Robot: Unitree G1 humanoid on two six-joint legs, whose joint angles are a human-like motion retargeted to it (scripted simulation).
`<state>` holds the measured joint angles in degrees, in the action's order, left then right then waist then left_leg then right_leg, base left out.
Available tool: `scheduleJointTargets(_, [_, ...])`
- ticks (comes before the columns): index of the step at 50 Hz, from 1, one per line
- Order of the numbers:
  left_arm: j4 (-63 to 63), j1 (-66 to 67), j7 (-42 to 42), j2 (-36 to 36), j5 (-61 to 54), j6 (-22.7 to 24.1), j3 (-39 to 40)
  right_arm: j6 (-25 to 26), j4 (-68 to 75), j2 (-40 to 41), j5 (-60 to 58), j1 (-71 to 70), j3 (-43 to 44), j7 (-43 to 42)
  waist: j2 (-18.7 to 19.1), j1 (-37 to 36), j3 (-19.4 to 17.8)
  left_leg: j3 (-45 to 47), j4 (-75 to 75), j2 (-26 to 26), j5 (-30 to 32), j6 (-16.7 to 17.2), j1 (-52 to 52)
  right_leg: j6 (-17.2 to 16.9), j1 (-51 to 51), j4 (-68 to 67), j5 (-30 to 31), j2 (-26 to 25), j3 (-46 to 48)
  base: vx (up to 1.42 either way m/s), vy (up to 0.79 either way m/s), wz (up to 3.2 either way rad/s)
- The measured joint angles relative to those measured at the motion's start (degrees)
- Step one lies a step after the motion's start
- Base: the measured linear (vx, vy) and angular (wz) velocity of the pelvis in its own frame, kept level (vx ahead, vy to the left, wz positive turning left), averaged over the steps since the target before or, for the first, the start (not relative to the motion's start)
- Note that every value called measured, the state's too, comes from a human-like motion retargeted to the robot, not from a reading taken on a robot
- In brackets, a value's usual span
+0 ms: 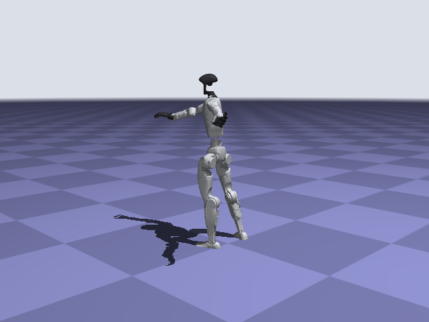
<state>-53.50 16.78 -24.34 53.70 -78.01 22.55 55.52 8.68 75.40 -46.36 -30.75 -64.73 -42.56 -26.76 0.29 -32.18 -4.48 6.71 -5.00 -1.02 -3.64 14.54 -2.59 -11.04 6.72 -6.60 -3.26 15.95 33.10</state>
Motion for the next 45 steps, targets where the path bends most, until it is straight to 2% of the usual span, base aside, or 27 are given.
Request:
scheduleJointTargets(5, [11.28, -8.14, -1.53, 9.16, 1.43, 4.91, -0.41, 2.46, 0.62, 1.03, -0.73, -2.41, -1.82, 0.72, 2.34, 1.95, 1.29, 0.36, 0.0, 1.18, 0.83, 0.19, 2.0, -1.69, -1.84, -0.01, 0.43, 1.25, 0.69, -0.06, 0.03, 0.04])
scheduleJointTargets(10, [28.29, -23.3, -4.69, 18.53, 4.29, 12.0, -8.3, 2.55, 0.79, 5.49, -1.03, -5.44, -4.22, 1.4, 5.36, 7.46, 1.66, 0.83, 0.0, 1.61, 1.36, 0.46, 2.54, -1.76, -2.66, -0.03, 0.9, 1.7, 0.09, -0.06, 0.03, -0.06])
scheduleJointTargets(13, [38.98, -37.94, -4.44, 21.93, 9.41, 15.47, -20.61, 1.77, 0.91, 9.61, -0.35, -8.3, -7.01, 2.25, 7.36, 12.36, 0.97, 1.28, 0.0, 1.7, 1.57, 0.46, 2.55, -1.85, -3.1, -0.24, 1.2, 1.84, -0.58, -0.07, 0.03, -0.16])
scheduleJointTargets(15, [44.27, -53.59, -4.56, 21.55, 15.88, 14.87, -35.69, 1.22, 1.16, 11.5, 0.38, -10.03, -9.1, 3.11, 8.78, 14.72, 0.33, 1.75, 0.0, 1.53, 1.66, 0.46, 2.34, -1.87, -3.34, -0.42, 1.38, 1.74, -1.26, -0.07, 0.01, -0.28])
scheduleJointTargets(18, [45.75, -79.49, -3.53, 14.76, 23.99, 10.51, -62.51, 0.9, 0.76, 13.43, 1.15, -10.71, -10.52, 4.08, 9.53, 16.89, -0.1, 2.89, 0.0, 0.98, 1.7, 0.37, 2.13, -1.85, -4.04, -0.42, 1.8, 1.25, -2.74, -0.07, 0.01, -0.42])
scheduleJointTargets(20, [43.44, -91.6, -1.56, 6.69, 25.2, 7.54, -76.44, 0.99, 0.56, 15.22, 1.56, -11.16, -10.97, 4.27, 9.15, 18.56, -0.59, 3.72, 0.0, 0.87, 1.7, 0.0, 2.1, -1.97, -4.65, -0.38, 2.13, 1.13, -3.82, -0.07, 0.03, -0.46])
scheduleJointTargets(23, [34.76, -99.33, 3.46, -8.28, 19.29, 2.78, -89.4, 1.3, 0.7, 18.77, 2.29, -12.58, -12.31, 3.76, 8.08, 21.64, -1.87, 5.06, 0.0, 0.84, 1.59, -0.68, 2.04, -2.2, -5.61, -0.3, 2.61, 1.06, -5.52, -0.07, 0.04, -0.5])
scheduleJointTargets(25, [24.71, -101.74, 7.55, -18.05, 15.66, -2.25, -95.8, 1.31, 1.1, 21.35, 2.71, -13.88, -13.75, 3.4, 7.31, 23.85, -2.92, 6.09, 0.0, 0.79, 1.46, -1.09, 1.95, -2.31, -6.3, -0.28, 2.88, 0.97, -6.79, -0.07, 0.05, -0.56])
scheduleJointTargets(27, [12.42, -102.69, 9.8, -26.91, 17.56, -7.53, -100.6, 1.25, 2.15, 24.29, 1.56, -15.48, -15.13, 2.68, 6.44, 26.2, -4.12, 7.31, 0.0, 0.69, 1.27, -1.37, 1.79, -2.39, -7.03, -0.22, 3.17, 0.8, -8.25, -0.06, 0.05, -0.64])
scheduleJointTargets(30, [-2.73, -100.7, 6.55, -38.19, 24.71, -11.58, -102.39, 1.82, 3.69, 29.06, -2.64, -17.84, -14.47, -0.68, 4.88, 29.73, -6.1, 9.58, 0.0, 0.49, 0.81, -1.52, 1.23, -2.66, -7.98, 0.01, 3.63, 0.41, -10.86, -0.04, 0.04, -0.75])
scheduleJointTargets(33, [-8.83, -96.1, 3.31, -44.23, 27.55, -11.71, -98.91, 1.88, 2.49, 31.73, -3.81, -19.28, -15.38, -1.07, 2.88, 31.92, -7.16, 12.19, 0.0, 0.22, 0.32, -1.58, 0.61, -3.0, -8.8, 0.75, 4.35, -0.22, -13.6, -0.01, 0.02, -0.83])
scheduleJointTargets(37, [-6.98, -89.63, 3.41, -44.81, 30.43, -10.53, -95.55, 2.0, 2.0, 33.19, -5.26, -20.14, -15.62, -1.16, 0.58, 32.16, -7.75, 15.2, 0.11, -0.17, -0.5, -2.14, -0.55, -3.54, -9.06, 1.97, 5.16, -1.11, -16.72, 0.02, -0.01, -0.73])
scheduleJointTargets(45, [4.49, -71.59, 5.85, -40.36, 36.03, -8.36, -88.25, 1.97, 4.8, 31.89, -9.23, -17.22, -9.76, -3.05, -3.59, 27.53, -6.5, 16.58, 2.26, -0.96, -2.95, -4.38, -1.94, -3.31, -7.69, 2.09, 4.4, -1.77, -18.32, 0.06, -0.03, -0.2])
